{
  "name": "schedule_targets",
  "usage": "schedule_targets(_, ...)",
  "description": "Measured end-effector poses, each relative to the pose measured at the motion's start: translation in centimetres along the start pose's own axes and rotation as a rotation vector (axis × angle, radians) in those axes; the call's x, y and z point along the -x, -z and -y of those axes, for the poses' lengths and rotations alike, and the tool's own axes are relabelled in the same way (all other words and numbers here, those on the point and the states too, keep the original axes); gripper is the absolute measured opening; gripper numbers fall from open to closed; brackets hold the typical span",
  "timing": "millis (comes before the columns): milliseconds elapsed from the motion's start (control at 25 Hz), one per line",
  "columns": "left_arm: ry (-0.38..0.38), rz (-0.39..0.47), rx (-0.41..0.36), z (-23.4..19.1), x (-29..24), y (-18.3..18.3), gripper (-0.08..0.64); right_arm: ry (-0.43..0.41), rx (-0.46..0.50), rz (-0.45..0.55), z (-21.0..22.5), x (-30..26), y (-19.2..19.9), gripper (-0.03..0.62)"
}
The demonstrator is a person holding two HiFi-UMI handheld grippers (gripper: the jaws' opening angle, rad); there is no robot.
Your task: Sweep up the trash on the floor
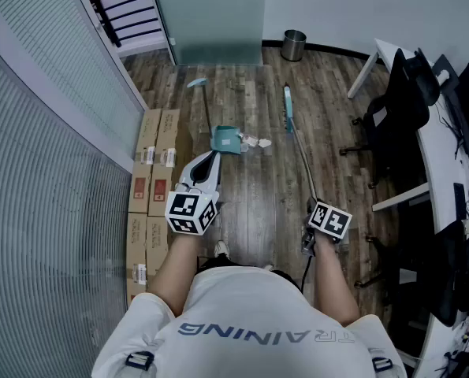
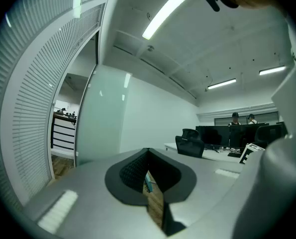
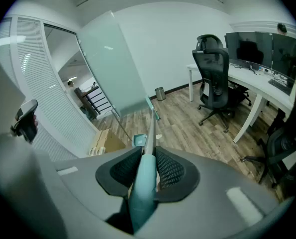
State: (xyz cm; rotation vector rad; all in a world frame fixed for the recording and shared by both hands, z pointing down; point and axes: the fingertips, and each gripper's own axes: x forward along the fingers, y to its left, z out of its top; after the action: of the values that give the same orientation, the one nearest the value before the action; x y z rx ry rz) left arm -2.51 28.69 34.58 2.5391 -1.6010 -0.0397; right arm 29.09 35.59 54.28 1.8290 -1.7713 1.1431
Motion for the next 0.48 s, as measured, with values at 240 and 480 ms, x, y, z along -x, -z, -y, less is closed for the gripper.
schedule_targets(240, 0.0, -0.002, 0.006, -0.16, 0.07, 0.24, 0.0, 0.002, 0.003, -0.004, -0.06, -0.08, 0.36, 0.107)
schedule_targets(480, 0.001, -0.006, 0.007, -0.33, 0.16, 0.46, 0.0, 0.006, 0.0, -0.004, -0.04, -0.2, 0.56, 0.107)
